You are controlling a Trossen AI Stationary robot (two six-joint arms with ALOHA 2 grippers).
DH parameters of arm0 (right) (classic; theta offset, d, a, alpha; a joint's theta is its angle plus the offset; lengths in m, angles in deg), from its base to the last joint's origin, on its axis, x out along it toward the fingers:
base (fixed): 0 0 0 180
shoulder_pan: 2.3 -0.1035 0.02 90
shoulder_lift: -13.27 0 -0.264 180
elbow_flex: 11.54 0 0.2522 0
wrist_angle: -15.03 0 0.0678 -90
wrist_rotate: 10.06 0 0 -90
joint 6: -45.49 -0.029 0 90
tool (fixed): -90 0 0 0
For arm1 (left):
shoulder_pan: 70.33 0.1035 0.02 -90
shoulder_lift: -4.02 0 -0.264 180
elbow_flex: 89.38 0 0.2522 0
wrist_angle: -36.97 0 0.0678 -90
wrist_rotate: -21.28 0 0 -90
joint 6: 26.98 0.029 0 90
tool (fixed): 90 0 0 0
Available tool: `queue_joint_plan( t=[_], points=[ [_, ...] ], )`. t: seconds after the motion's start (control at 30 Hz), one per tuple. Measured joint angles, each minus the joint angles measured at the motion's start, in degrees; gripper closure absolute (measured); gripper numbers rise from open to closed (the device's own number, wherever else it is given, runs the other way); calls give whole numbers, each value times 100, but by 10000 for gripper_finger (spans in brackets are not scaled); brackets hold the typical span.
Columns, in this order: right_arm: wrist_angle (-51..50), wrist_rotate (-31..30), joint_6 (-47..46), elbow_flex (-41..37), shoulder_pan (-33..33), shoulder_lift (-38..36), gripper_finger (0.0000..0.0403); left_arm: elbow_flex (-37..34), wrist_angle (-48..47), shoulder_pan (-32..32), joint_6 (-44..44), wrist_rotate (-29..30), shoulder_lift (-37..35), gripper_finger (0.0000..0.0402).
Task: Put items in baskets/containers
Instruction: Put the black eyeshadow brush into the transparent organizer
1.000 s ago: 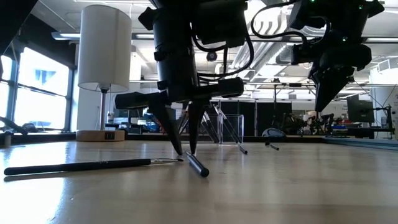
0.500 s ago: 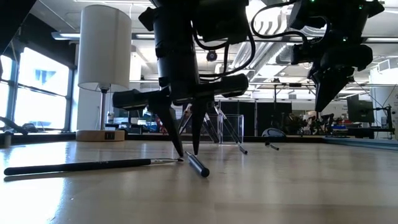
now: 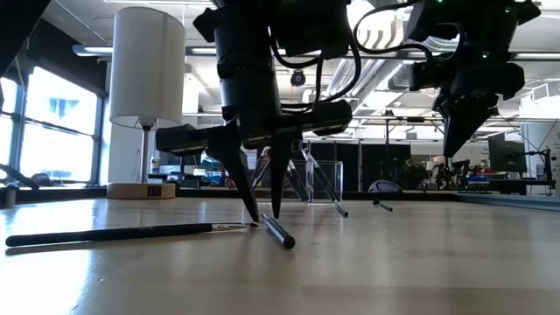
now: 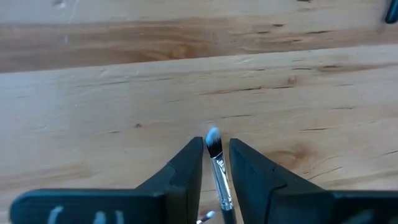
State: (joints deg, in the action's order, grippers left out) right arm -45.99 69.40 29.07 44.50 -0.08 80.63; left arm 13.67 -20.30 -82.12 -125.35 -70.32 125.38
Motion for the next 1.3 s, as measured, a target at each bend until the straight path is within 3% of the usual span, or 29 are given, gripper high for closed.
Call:
queue_joint_plan(
  t=[0.2, 0.37, 0.63, 0.83, 0.93, 1.1, 1.2, 1.3],
  points=[
    [6, 0, 0, 0, 0, 0, 399, -1, 21, 16, 862, 441, 0, 391],
    [86, 0, 0, 0, -1, 0, 400, -7, 587, 155, 1581, 238, 19, 396],
    [144, 404, 126, 0, -18, -12, 401, 9, 1220, 162, 1987, 1151, -345, 399],
    [566, 506, 240, -2, -334, -206, 392, -5, 1173, 160, 2625, 2418, -968, 400],
    [1428, 529, 234, -140, -503, -384, 392, -4, 1237, 156, 3055, 3092, -1381, 401],
    [4412, 1324, -264, -1213, -608, -876, 391, 0, 1622, 111, 3959, 3777, -1767, 401],
    [6308, 1514, -774, -1854, -603, -1071, 389, -1, 1971, 75, 4515, 3902, -1818, 401],
    [7149, 1508, -969, -2220, -603, -1123, 378, -4, 2551, 88, 4995, 3775, -1829, 401]
  ],
)
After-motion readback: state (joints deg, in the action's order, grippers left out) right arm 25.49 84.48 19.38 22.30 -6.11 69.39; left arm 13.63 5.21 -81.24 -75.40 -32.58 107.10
